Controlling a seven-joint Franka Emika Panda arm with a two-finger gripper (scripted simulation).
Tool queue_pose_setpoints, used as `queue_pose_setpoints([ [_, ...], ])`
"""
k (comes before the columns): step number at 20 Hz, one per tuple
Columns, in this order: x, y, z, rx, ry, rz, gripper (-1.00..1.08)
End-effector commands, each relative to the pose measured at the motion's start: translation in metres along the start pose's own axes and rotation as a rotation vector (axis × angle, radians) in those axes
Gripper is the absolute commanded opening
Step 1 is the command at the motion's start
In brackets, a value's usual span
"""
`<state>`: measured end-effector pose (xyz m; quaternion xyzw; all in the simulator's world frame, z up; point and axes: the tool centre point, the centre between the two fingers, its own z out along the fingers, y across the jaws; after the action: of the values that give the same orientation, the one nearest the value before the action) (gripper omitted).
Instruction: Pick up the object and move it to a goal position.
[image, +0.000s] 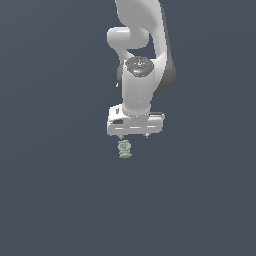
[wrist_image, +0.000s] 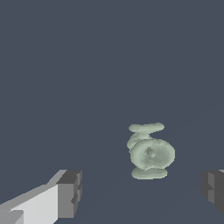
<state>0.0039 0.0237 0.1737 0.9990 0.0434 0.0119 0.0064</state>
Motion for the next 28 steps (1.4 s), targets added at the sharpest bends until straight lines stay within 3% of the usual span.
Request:
queue_pose_setpoints([
  [1, 0.0, 0.0, 0.0, 0.0, 0.0, 0.0, 1.0],
  [16, 0.004, 0.018, -0.009, -0.015, 0.017, -0.022, 1.0],
  [28, -0.012, 0.037, 0.055, 0.011, -0.019, -0.055, 1.0],
])
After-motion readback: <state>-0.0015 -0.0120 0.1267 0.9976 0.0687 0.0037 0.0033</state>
